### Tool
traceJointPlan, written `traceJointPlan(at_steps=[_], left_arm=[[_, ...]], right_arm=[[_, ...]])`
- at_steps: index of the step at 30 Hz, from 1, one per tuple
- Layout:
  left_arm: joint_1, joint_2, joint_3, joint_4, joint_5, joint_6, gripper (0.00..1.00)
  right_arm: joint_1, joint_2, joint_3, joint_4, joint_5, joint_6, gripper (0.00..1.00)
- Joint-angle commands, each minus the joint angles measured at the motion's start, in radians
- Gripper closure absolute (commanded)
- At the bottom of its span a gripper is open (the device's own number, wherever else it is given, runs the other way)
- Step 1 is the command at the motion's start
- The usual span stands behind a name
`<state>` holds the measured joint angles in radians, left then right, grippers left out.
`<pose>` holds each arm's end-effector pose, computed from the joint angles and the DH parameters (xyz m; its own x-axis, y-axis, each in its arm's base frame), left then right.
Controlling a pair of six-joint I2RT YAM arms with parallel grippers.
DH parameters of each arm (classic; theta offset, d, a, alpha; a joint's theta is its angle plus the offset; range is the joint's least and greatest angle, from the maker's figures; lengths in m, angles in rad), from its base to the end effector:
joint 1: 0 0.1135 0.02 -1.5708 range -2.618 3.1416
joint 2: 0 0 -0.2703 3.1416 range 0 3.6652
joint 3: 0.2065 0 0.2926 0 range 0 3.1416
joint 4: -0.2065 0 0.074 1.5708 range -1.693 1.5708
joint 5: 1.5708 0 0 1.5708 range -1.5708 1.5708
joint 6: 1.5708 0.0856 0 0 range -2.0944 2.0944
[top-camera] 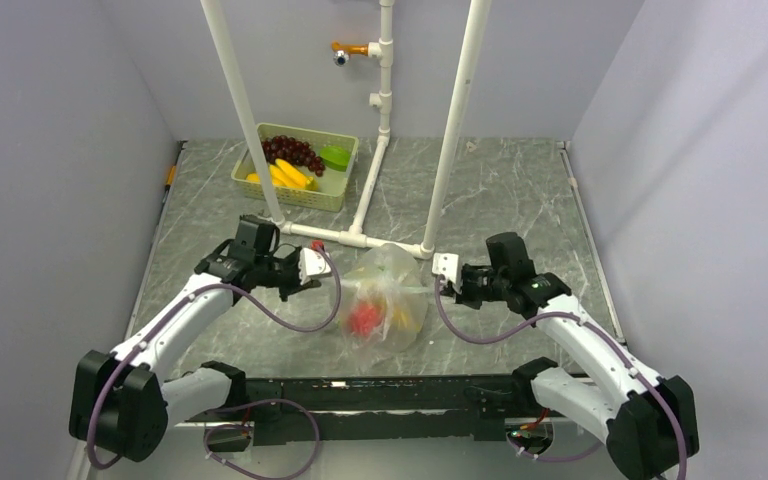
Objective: Place the fake fruits into the plastic bag and tie a complex knot
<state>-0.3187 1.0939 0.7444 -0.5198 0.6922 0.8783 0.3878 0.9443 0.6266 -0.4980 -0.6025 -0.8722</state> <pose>0.2448 -0.1383 0.2051 0.0236 0.6162 -0.7873 0.9621 0.2001 0.1854 0.2144 0.1400 0.1948 0.0803 -0.6487 -0.7568 -0.9478 0.1852 -0.2594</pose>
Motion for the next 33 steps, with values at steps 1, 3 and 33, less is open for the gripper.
traceJointPlan(at_steps=[1, 3, 33], left_arm=[[0.026, 0.042, -0.068, -0.108, -0.295, 0.065, 1.0], [-0.002, 0.013, -0.056, -0.114, -0.28, 0.048, 1.0], [0.087, -0.058, 0.039, -0.164, -0.235, 0.044, 1.0]], right_arm=[[-0.078, 0.024, -0.08, -0.168, 0.238, -0.04, 1.0], [-0.076, 0.031, -0.046, -0.184, 0.226, -0.03, 1.0], [-0.16, 0.064, 0.09, -0.306, 0.251, -0.068, 1.0]])
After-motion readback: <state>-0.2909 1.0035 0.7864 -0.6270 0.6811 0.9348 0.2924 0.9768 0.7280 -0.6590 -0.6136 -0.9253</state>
